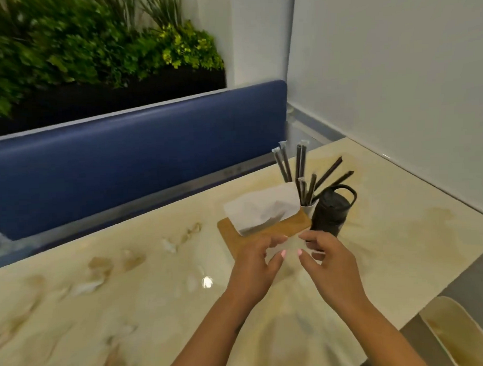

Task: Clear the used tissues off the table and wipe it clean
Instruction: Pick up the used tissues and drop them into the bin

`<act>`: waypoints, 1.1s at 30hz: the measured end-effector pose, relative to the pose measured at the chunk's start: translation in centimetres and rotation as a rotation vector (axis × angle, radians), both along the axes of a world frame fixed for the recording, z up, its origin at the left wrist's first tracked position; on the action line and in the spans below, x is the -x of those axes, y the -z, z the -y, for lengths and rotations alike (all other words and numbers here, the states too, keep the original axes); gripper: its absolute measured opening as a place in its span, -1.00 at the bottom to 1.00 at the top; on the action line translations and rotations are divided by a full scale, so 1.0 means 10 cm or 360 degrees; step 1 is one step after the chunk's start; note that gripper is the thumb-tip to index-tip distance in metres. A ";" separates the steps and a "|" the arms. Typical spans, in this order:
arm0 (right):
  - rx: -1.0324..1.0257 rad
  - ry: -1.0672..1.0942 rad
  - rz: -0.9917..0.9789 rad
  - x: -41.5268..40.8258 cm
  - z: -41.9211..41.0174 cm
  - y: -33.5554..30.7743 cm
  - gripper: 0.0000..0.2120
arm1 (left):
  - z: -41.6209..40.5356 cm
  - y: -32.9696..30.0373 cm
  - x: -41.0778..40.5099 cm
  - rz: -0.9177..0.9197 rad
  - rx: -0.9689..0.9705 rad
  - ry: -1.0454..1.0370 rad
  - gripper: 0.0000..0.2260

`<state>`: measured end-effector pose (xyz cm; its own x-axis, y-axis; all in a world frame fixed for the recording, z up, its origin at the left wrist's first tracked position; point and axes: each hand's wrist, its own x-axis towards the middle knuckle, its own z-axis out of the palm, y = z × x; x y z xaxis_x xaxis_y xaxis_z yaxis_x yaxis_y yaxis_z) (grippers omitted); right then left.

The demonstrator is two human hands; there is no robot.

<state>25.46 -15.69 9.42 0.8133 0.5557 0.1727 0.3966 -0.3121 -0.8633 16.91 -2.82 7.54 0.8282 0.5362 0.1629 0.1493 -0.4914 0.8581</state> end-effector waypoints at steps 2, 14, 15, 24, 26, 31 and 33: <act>-0.0005 -0.0060 0.0001 0.21 -0.23 0.00 -0.72 | -0.18 0.02 0.29 0.0032 0.0023 -0.0060 -0.80; 0.0088 -0.0302 -0.0104 1.17 -1.26 0.31 -0.76 | -1.18 0.42 1.48 -0.0122 0.0007 -0.0361 -0.79; 0.0122 -0.0322 -0.0096 1.20 -1.30 0.34 -0.76 | -1.22 0.44 1.51 -0.0130 0.0010 -0.0375 -0.79; 0.0349 -0.0411 0.0010 1.09 -1.89 0.55 -0.74 | -1.79 0.67 1.50 -0.0305 -0.0085 -0.0458 -0.74; 0.0410 -0.0421 0.0044 1.02 -2.04 0.61 -0.72 | -1.91 0.72 1.44 -0.0369 -0.0129 -0.0463 -0.71; 0.0562 -0.0472 0.0080 0.80 -2.43 0.80 -0.67 | -2.23 0.91 1.18 -0.0610 -0.0198 -0.0438 -0.63; 0.0621 -0.0498 0.0103 0.72 -2.59 0.88 -0.65 | -2.33 0.96 1.08 -0.0707 -0.0200 -0.0418 -0.61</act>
<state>18.22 10.20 0.57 0.5921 0.8042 -0.0517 0.5715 -0.4643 -0.6766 6.14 20.46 -2.05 0.6724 0.7338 -0.0967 0.6168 -0.4834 0.6212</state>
